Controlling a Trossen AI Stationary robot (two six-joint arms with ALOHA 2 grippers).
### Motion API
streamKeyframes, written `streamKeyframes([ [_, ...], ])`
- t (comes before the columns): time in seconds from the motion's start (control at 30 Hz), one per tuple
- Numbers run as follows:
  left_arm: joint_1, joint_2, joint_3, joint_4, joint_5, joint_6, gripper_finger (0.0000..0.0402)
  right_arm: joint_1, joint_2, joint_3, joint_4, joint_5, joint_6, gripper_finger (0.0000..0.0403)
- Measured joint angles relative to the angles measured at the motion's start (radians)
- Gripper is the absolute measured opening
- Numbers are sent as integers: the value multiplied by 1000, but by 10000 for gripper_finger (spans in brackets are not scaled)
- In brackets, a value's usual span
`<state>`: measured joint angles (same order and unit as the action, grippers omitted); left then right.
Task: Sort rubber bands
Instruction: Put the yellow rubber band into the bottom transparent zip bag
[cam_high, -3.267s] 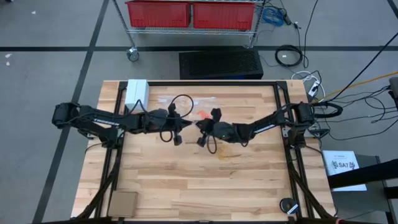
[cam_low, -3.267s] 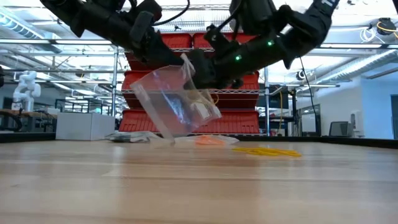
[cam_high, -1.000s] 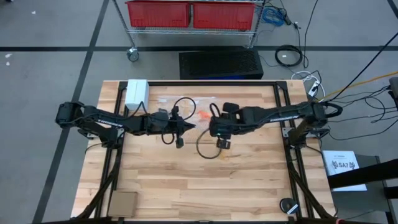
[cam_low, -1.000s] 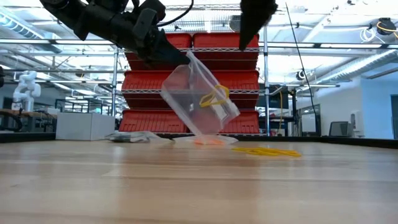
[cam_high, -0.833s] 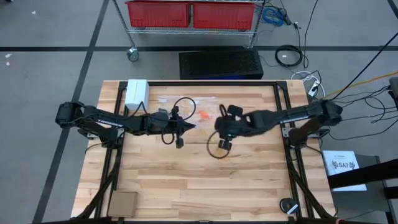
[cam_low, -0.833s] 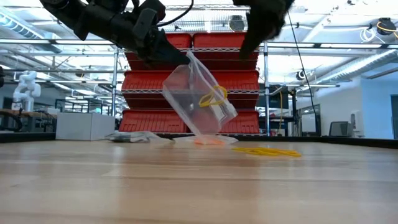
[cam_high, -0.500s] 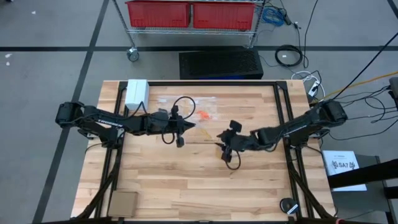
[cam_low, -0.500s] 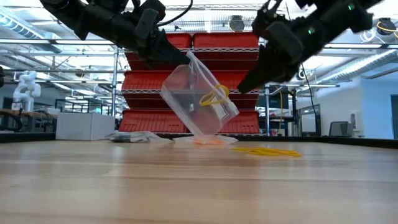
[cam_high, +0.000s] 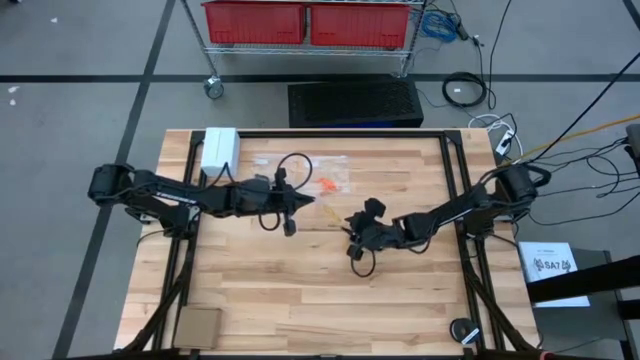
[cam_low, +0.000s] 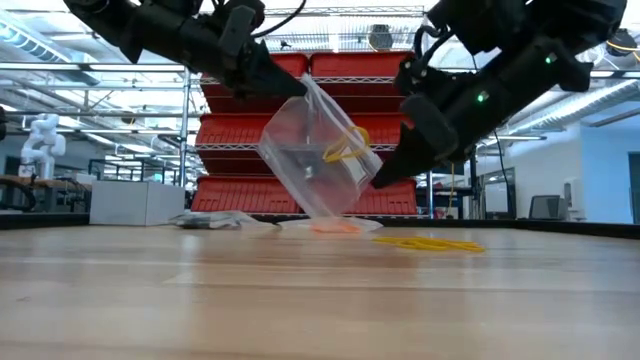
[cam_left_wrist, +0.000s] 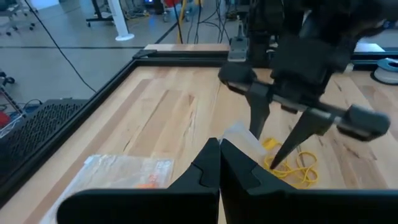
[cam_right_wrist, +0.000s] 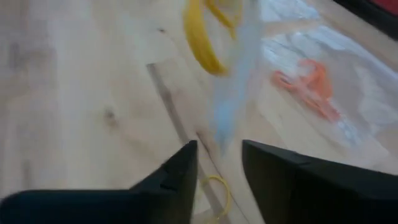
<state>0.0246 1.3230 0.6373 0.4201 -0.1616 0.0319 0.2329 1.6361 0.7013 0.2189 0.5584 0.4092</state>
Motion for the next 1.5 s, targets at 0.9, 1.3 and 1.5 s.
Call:
streamKeyframes([
  [0.9, 0, -115, -4, -4, -6, 29, 0, 61, -170, 60, -28, 232, -262, 0],
  [1.3, -35, -97, -4, 74, 16, 26, 0, 60, -380, 60, -96, 228, -328, 0],
  [1.5, -54, -88, -4, 132, 15, 36, 0, 62, -417, 60, -137, 210, -325, 0],
])
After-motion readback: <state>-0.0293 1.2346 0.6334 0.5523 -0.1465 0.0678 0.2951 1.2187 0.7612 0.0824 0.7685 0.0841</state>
